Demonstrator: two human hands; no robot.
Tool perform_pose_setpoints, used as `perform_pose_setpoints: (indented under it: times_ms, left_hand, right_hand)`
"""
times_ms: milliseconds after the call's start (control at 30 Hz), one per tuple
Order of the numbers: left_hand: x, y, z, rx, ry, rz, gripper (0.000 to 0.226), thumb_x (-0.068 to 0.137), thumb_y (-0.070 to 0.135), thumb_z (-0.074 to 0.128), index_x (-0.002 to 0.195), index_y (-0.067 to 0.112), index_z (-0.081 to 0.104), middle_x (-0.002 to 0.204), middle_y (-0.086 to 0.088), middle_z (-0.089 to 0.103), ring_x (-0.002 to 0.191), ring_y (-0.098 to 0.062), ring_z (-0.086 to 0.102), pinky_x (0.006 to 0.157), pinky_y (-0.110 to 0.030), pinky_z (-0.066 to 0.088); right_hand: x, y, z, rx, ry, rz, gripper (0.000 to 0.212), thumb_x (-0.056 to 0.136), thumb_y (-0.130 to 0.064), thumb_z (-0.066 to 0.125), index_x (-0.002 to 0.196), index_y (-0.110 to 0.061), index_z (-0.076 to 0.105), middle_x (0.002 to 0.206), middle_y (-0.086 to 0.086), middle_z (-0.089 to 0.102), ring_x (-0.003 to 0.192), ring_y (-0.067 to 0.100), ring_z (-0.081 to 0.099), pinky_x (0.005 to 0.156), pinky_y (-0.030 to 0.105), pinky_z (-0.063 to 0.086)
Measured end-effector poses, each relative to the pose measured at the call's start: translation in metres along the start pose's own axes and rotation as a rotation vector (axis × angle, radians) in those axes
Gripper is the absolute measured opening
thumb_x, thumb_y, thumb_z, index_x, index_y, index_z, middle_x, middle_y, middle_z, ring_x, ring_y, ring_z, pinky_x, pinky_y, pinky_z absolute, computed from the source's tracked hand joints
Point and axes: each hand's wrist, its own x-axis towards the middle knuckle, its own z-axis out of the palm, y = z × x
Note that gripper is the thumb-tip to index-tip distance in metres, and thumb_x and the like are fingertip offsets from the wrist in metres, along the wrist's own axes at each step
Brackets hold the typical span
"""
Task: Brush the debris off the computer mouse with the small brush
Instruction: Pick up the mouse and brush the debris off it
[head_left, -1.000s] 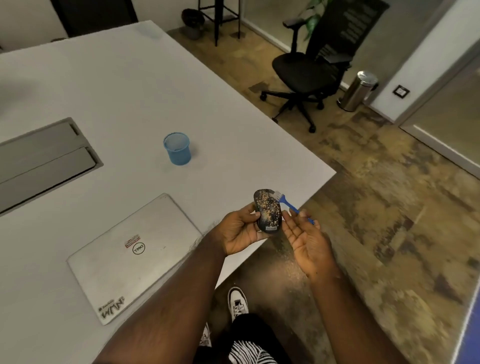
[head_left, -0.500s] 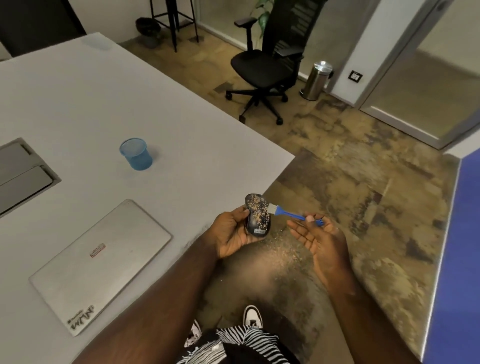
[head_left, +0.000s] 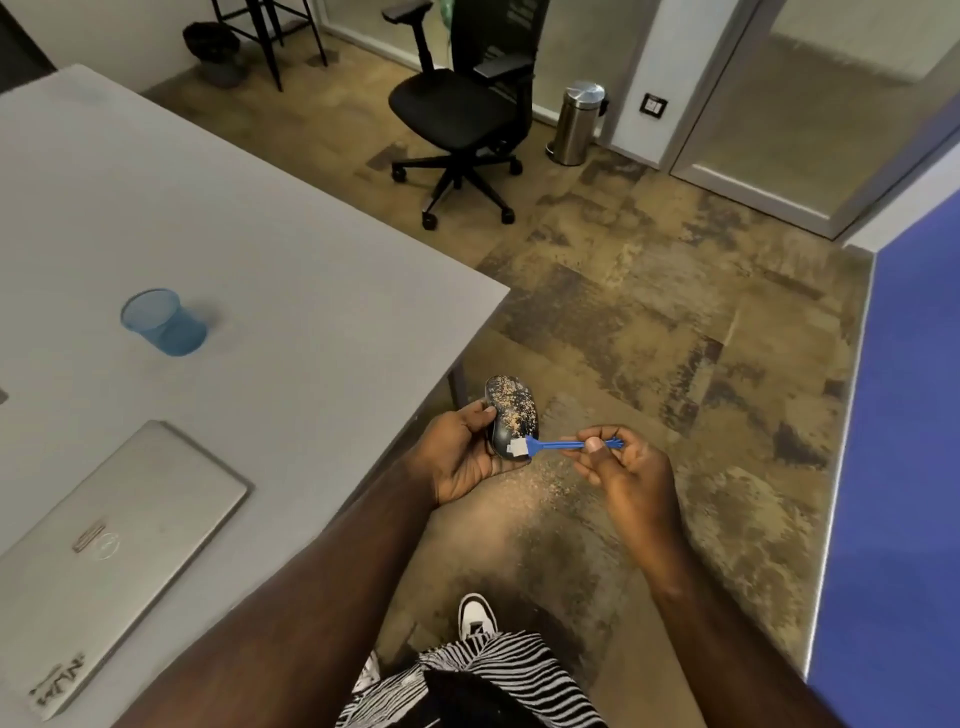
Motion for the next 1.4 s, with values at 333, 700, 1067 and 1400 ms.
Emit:
perform_pose_setpoints:
  times_ms: [333,700,1067,1400]
  left_hand:
    - [0.021,-0.015,0.026,0.03,-0.003,-0.02,0.032,0.099,0.012,0.032,0.119,0.008,0.057,0.107,-0.018,0.07,0.102,-0.034,0.064,0.084,-0.057,0.053]
    - [0.024,-0.02,0.038,0.025,0.005,-0.011,0.032,0.1,0.012,0.031,0.125,0.008,0.052,0.115,-0.02,0.063,0.103,-0.035,0.062,0.091,-0.058,0.047]
    - [0.021,-0.025,0.041,0.046,0.023,0.021,0.041,0.101,0.011,0.03,0.14,0.004,0.043,0.131,-0.023,0.054,0.105,-0.035,0.06,0.096,-0.058,0.041]
    - [0.024,-0.025,0.042,0.061,0.054,0.022,0.042,0.101,0.011,0.031,0.141,0.005,0.041,0.136,-0.023,0.053,0.107,-0.035,0.06,0.098,-0.058,0.041]
  right_hand:
    - [0.032,0.002,-0.059,-0.003,0.254,-0.075,0.031,0.098,-0.003,0.056,0.086,-0.027,0.07,0.088,-0.002,0.077,0.085,0.014,0.077,0.076,0.027,0.061]
    - [0.025,0.002,-0.06,-0.059,0.248,-0.097,0.027,0.096,-0.009,0.059,0.083,-0.03,0.071,0.083,0.0,0.078,0.085,0.018,0.078,0.081,0.042,0.062]
    - [0.018,0.002,-0.05,-0.121,0.112,-0.171,0.034,0.094,-0.011,0.061,0.084,-0.042,0.072,0.083,-0.007,0.079,0.081,0.014,0.078,0.072,0.034,0.063]
    - [0.03,-0.001,-0.052,-0.063,0.231,-0.12,0.021,0.088,-0.024,0.062,0.084,-0.042,0.072,0.084,-0.006,0.079,0.082,0.015,0.078,0.073,0.037,0.062]
